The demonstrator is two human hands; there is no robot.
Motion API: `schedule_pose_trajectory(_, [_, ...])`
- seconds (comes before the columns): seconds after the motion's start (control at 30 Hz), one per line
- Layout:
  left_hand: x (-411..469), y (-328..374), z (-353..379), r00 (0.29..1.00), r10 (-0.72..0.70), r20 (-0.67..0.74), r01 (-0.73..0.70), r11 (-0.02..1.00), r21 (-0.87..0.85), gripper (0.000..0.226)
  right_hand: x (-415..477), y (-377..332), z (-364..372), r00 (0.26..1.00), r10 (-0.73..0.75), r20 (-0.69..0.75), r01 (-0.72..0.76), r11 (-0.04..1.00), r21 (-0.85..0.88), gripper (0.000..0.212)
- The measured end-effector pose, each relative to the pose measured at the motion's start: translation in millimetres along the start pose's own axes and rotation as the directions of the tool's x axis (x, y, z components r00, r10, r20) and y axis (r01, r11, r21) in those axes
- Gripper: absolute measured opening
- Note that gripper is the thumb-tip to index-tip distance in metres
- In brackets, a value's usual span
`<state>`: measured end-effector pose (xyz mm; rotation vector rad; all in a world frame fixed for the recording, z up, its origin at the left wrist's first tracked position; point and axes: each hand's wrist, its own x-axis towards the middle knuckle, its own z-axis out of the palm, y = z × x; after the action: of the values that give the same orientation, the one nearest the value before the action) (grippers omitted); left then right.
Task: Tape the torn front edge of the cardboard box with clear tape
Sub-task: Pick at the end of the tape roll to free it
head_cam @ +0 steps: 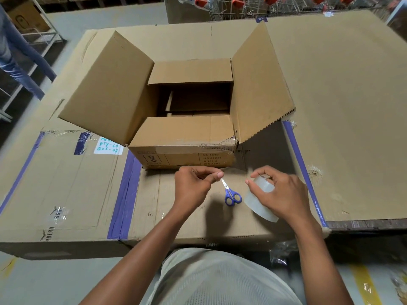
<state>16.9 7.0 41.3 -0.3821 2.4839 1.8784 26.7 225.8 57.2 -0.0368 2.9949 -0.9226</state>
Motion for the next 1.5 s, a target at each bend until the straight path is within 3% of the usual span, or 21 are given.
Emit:
schedule_pose_trajectory(0.3, [34.4, 7.3, -54.6, 0.933, -0.016, -0.358, -0.024, 0.994, -0.106, 0.012, 70.9, -103.7, 6.1, 0.997, 0.014, 0.075, -0.006, 0.994, -0.107, 0.031])
schedule_pose_trajectory(0.6, [54.9, -5.8, -93.8, 0.866, -0.139, -0.48, 0.05, 0.98, -0.194, 0.016, 96.3, -174.0, 35.4, 0.995, -0.001, 0.096, 0.021, 0.978, -0.206, 0.023])
schedule_pose_trajectory(0.87, [56.8, -8.5, -118.9, 0.907, -0.095, -0.411, 0.039, 0.989, -0.142, 0.012, 88.3, -176.8, 35.3, 0.993, -0.025, 0.115, 0.042, 0.988, -0.145, 0.027])
schedule_pose_trajectory(1.0, [47.0, 13.7, -132.8, 0.965, -0.077, -0.249, 0.034, 0.984, -0.174, 0.008, 66.5, -150.2, 12.8, 0.967, -0.084, 0.239, 0.049, 0.988, 0.149, 0.047])
schedule_pose_trajectory(1.1, [38.4, 35.7, -129.5, 0.997, 0.037, -0.074, -0.041, 0.997, -0.065, 0.008, 35.2, -115.4, -8.2, 0.906, -0.119, 0.406, -0.062, 0.912, 0.406, 0.068])
schedule_pose_trajectory(1.17, [35.5, 46.2, -117.1, 0.996, 0.084, 0.003, -0.085, 0.996, 0.006, 0.007, 14.3, -91.3, -15.3, 0.863, -0.154, 0.482, -0.11, 0.873, 0.476, 0.084])
schedule_pose_trajectory(1.27, [37.2, 49.9, -96.1, 0.988, 0.116, 0.103, -0.129, 0.983, 0.13, 0.008, -8.2, -69.3, -11.8, 0.899, -0.068, 0.432, -0.142, 0.889, 0.436, 0.081])
schedule_pose_trajectory(1.33, [37.9, 48.0, -82.9, 0.983, 0.125, 0.135, -0.148, 0.974, 0.169, 0.009, -14.3, -51.0, 2.0, 0.965, 0.111, 0.236, -0.168, 0.957, 0.237, 0.063])
schedule_pose_trajectory(1.4, [36.8, 47.2, -69.6, 0.978, 0.114, 0.173, -0.148, 0.969, 0.196, 0.012, -16.9, -30.4, 12.4, 0.948, 0.313, 0.053, -0.315, 0.949, 0.031, 0.053])
schedule_pose_trajectory(1.43, [34.8, 47.6, -61.7, 0.972, 0.112, 0.206, -0.157, 0.963, 0.22, 0.012, -21.0, -20.1, 15.5, 0.932, 0.361, 0.046, -0.361, 0.933, -0.003, 0.053])
schedule_pose_trajectory(1.5, [33.2, 47.5, -51.0, 0.969, 0.108, 0.222, -0.164, 0.954, 0.251, 0.01, -30.4, -6.9, 19.9, 0.929, 0.33, 0.168, -0.346, 0.935, 0.078, 0.051])
